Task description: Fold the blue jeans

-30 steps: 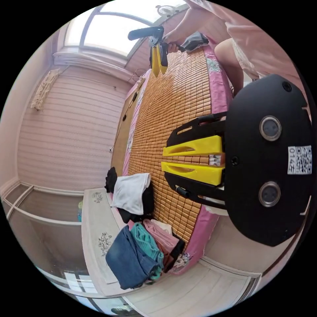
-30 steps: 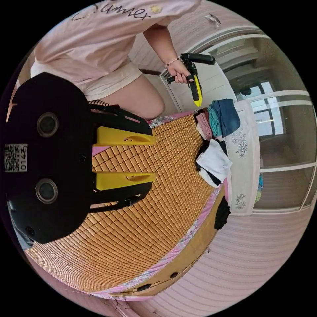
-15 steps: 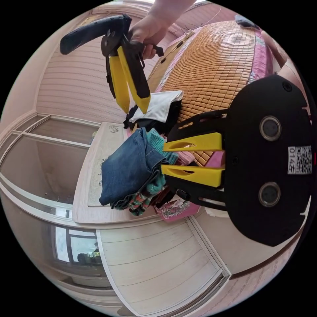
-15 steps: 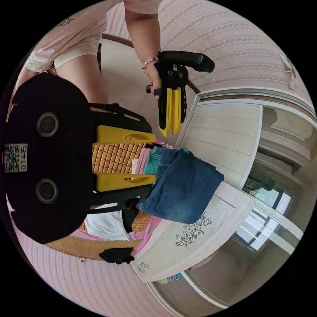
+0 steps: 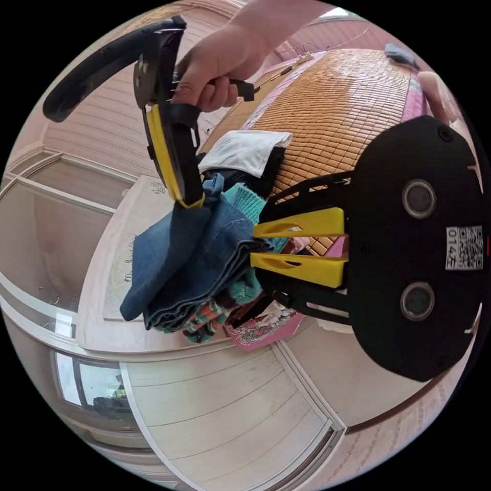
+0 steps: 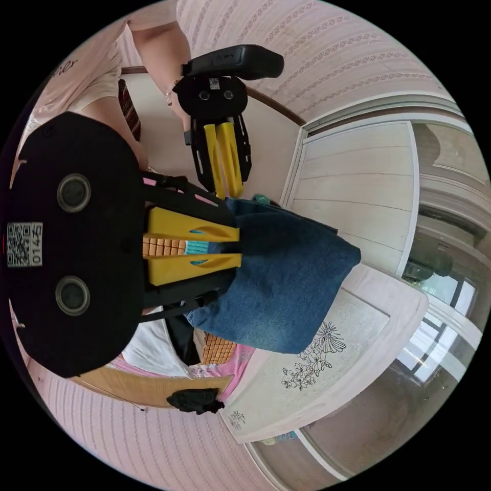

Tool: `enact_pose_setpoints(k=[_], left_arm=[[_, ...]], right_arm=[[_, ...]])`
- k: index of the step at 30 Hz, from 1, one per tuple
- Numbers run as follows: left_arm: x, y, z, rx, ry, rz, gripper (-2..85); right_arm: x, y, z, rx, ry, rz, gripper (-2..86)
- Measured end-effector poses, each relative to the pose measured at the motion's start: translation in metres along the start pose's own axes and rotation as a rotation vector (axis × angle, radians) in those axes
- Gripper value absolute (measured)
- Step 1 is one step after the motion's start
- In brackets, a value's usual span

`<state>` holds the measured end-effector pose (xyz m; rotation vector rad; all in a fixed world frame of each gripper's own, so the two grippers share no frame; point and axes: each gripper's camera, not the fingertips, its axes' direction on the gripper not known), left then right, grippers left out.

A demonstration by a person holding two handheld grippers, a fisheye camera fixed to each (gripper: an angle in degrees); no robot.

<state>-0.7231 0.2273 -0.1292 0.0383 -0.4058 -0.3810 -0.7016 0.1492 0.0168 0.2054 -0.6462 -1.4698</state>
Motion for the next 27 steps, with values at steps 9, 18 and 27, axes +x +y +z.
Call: enact_pose_setpoints(k=[9,18,27], left_arm=[[-0.013,-0.103,-0.112,0.297,0.069,0.088,3.7],[0.036,-0.007,-0.138,0.05,0.556,0.253,3.6],[0.027,0.157,-0.013,-0.443,0.581,-0.2,3.5]], right_arm=[[0.128,0.105,-0.249,0.643,-0.132,0.388,1.8],[0.094,0.464,-0.278,0.558,0.023,0.688,2.0],[0.014,0.708,-0.072,-0.134,-0.031,1.228,3.2]])
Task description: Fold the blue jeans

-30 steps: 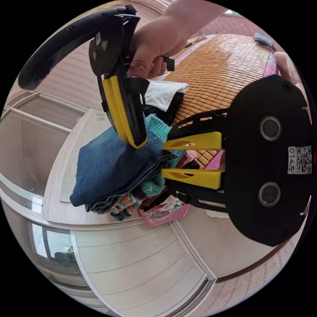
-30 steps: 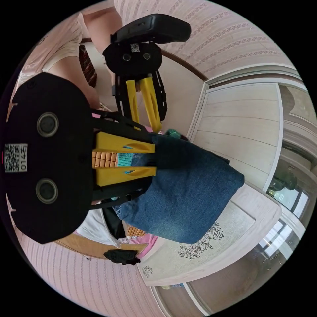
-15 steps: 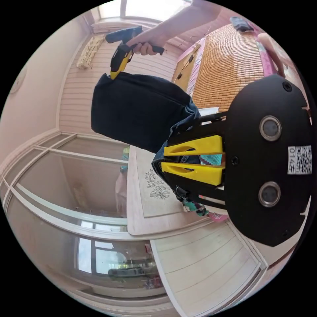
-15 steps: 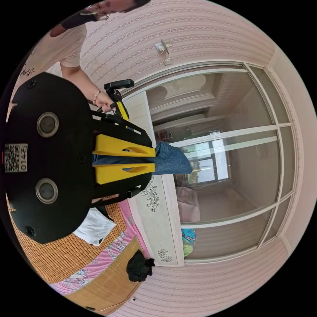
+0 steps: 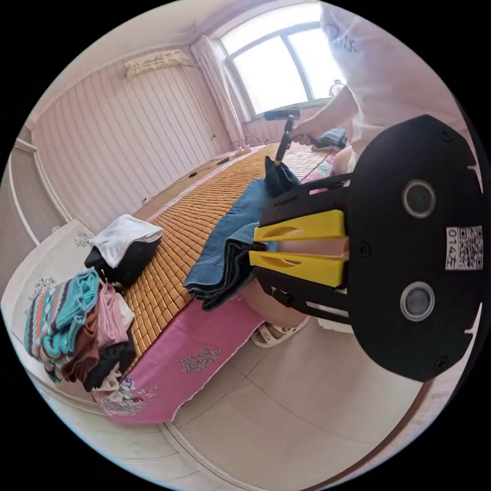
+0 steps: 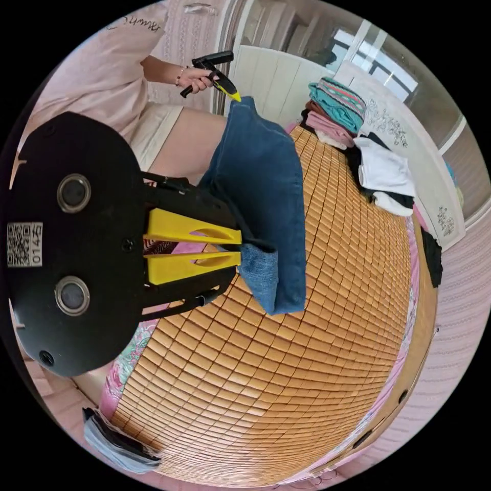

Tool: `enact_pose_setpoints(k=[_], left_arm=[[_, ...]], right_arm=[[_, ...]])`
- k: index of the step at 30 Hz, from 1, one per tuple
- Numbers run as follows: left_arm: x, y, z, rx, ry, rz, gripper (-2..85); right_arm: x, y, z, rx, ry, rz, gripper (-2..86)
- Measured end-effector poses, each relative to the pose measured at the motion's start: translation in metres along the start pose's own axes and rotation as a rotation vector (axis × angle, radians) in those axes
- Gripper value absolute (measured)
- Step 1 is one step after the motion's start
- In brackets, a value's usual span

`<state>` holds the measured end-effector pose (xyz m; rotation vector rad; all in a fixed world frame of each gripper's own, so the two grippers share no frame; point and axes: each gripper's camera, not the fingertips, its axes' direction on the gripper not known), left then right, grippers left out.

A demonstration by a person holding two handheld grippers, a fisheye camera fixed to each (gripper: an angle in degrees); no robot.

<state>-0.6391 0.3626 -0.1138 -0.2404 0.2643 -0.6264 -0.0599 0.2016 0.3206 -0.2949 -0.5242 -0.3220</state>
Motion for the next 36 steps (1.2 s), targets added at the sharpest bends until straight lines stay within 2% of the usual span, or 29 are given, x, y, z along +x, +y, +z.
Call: enact_pose_setpoints(k=[2,5,8,11,13,16,18,20,25,27,33,36], left_arm=[[0.003,-0.011,-0.002,-0.038,-0.049,0.034,3.9],[0.011,-0.031,-0.005,-0.075,-0.056,0.084,4.1],[0.014,-0.046,-0.025,-0.005,-0.082,0.107,1.6],[0.006,-0.06,-0.041,0.024,-0.157,0.098,1.4],[-0.002,-0.072,-0.043,0.024,-0.219,0.065,3.2],[-0.007,-0.089,-0.037,-0.003,-0.199,0.035,5.3],[-0.008,-0.099,-0.03,-0.026,-0.186,0.035,5.7],[-0.007,-0.109,-0.023,-0.054,-0.2,0.042,6.3],[-0.004,-0.134,-0.009,-0.08,-0.227,0.072,6.5],[-0.004,-0.143,-0.005,-0.077,-0.218,0.072,6.5],[-0.003,-0.18,0.02,-0.124,-0.256,0.09,7.5],[0.003,-0.203,0.05,-0.194,-0.275,0.115,9.3]], right_arm=[[0.01,0.007,-0.013,0.042,0.014,0.046,4.3],[0.003,0.01,-0.043,0.146,0.2,0.063,5.7],[-0.044,0.007,-0.064,0.252,0.256,-0.061,6.8],[-0.124,-0.005,-0.054,0.253,0.078,-0.352,10.2],[-0.201,-0.013,-0.021,0.129,-0.121,-0.614,14.3],[-0.289,-0.01,0.02,0.001,-0.195,-0.863,17.6],[-0.321,-0.012,0.045,-0.077,-0.185,-0.92,16.6],[-0.329,-0.022,0.063,-0.159,-0.171,-0.899,12.2],[-0.265,-0.055,0.04,-0.198,-0.492,-0.599,7.4],[-0.242,-0.056,0.026,-0.15,-0.533,-0.536,4.5],[-0.196,-0.055,-0.006,-0.108,-0.502,-0.433,2.0],[-0.167,-0.053,-0.042,-0.028,-0.541,-0.366,1.6]])
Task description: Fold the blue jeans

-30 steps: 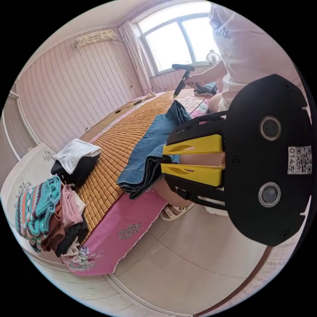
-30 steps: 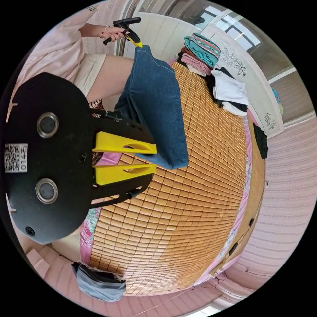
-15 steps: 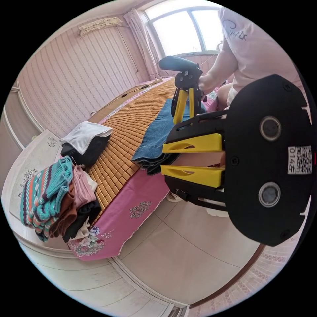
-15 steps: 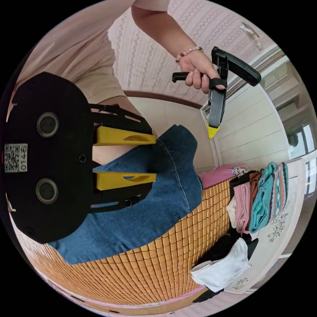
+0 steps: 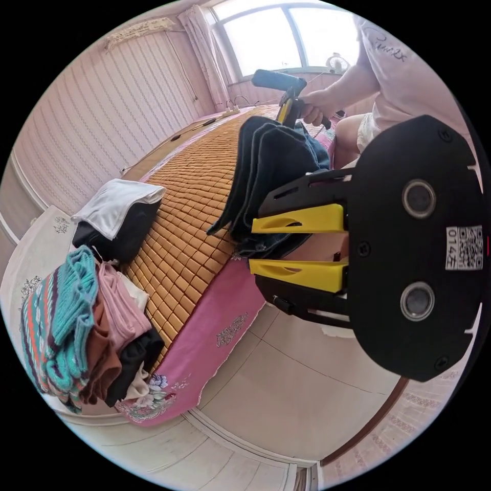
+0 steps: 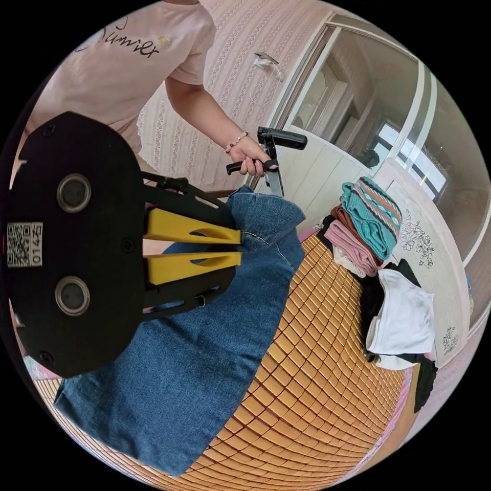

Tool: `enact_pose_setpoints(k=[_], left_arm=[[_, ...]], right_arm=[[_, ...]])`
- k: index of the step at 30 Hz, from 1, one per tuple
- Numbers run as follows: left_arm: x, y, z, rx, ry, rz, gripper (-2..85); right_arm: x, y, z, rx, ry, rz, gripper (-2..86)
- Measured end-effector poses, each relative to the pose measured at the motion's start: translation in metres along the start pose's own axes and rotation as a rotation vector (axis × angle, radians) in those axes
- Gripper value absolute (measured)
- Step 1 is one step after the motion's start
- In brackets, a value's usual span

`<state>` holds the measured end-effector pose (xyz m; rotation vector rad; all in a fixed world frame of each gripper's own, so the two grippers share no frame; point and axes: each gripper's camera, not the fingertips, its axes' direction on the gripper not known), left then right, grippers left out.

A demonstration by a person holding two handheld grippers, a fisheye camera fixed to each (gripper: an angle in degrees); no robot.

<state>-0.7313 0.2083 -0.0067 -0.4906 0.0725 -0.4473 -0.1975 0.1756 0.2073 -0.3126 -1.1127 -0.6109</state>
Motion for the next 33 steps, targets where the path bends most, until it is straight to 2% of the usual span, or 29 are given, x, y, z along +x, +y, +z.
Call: enact_pose_setpoints(k=[4,7,9,13,16,19,22,24,27,28,31,33], left_arm=[[0.026,-0.035,0.059,-0.241,-0.07,0.1,9.7],[0.061,-0.041,0.062,-0.254,-0.224,0.256,2.5],[0.083,-0.048,0.038,-0.16,-0.201,0.327,1.2],[0.134,-0.085,-0.03,0.06,0.033,0.406,-0.1],[0.165,-0.096,-0.101,0.292,0.128,0.486,-0.3],[0.152,-0.083,-0.163,0.479,0.131,0.492,-0.4],[0.105,-0.066,-0.175,0.471,0.033,0.411,-0.4],[0.075,-0.051,-0.156,0.404,-0.033,0.346,-0.4],[0.024,-0.031,-0.09,0.185,-0.071,0.179,-0.4],[0.01,-0.021,-0.062,0.12,-0.135,0.122,-0.4],[-0.007,-0.008,-0.027,0.013,-0.196,0.005,0.3],[0.002,-0.009,-0.034,0.04,-0.201,0.03,1.2]], right_arm=[[0.008,0.023,-0.109,0.223,-0.009,0.054,1.4],[0.008,0.046,-0.216,0.411,0.044,0.068,1.3],[0.003,0.064,-0.288,0.544,0.1,0.065,1.3],[-0.023,0.109,-0.448,0.853,0.265,0.002,1.3],[-0.042,0.158,-0.54,1.024,0.44,-0.007,1.4],[-0.042,0.233,-0.594,1.14,0.605,0.034,1.9],[-0.018,0.316,-0.605,1.15,0.727,0.151,2.6],[0.009,0.359,-0.589,1.052,0.788,0.298,3.4],[0.072,0.427,-0.54,0.859,0.769,0.655,4.7],[0.094,0.452,-0.517,0.797,0.76,0.795,4.2],[0.118,0.5,-0.485,0.744,0.746,1.054,2.1],[0.117,0.508,-0.487,0.753,0.741,1.075,1.7]])
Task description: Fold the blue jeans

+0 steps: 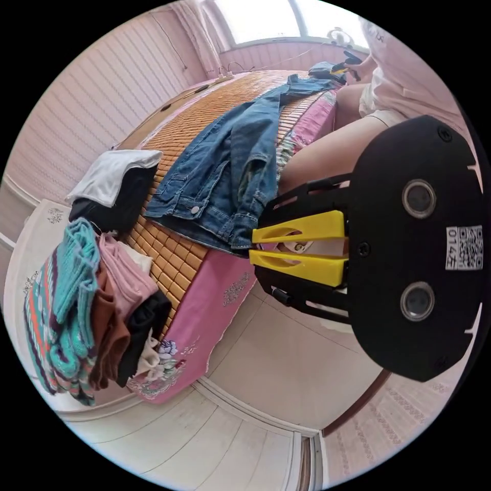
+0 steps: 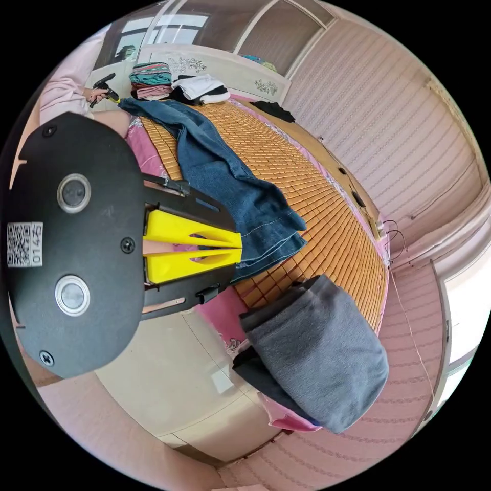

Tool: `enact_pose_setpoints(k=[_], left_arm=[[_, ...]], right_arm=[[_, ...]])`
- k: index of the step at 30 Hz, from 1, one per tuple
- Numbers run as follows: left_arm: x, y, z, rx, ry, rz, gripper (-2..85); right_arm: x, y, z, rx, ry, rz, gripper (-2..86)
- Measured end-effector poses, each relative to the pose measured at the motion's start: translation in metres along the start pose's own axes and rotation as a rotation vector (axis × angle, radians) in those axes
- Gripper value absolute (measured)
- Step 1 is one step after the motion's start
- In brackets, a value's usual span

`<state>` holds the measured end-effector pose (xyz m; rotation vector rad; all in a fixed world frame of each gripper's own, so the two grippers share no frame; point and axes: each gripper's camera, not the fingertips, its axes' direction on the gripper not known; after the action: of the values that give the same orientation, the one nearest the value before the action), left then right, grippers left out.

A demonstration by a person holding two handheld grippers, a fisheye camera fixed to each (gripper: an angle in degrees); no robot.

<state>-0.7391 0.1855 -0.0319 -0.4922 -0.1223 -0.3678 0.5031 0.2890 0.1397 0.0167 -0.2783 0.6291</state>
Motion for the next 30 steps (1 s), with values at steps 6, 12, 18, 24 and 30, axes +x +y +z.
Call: enact_pose_setpoints(k=[6,12,18,24,30], left_arm=[[0.066,-0.062,-0.047,0.119,-0.13,0.214,2.9],[0.13,-0.137,0.004,0.057,-0.073,0.279,5.9],[0.187,-0.174,0.113,-0.142,-0.156,0.219,8.1],[0.218,-0.173,0.141,-0.197,-0.211,0.296,6.4],[0.223,-0.175,0.14,-0.195,-0.152,0.225,5.3]], right_arm=[[-0.082,-0.058,0.014,-0.057,0.112,-0.259,6.3],[-0.167,-0.103,0.103,-0.173,0.153,-0.409,11.2],[-0.201,-0.132,0.19,-0.333,0.339,-0.393,8.0],[-0.174,-0.076,0.075,-0.114,0.155,-0.367,0.8],[-0.09,0.028,-0.053,-0.068,0.315,-0.117,0.6]])
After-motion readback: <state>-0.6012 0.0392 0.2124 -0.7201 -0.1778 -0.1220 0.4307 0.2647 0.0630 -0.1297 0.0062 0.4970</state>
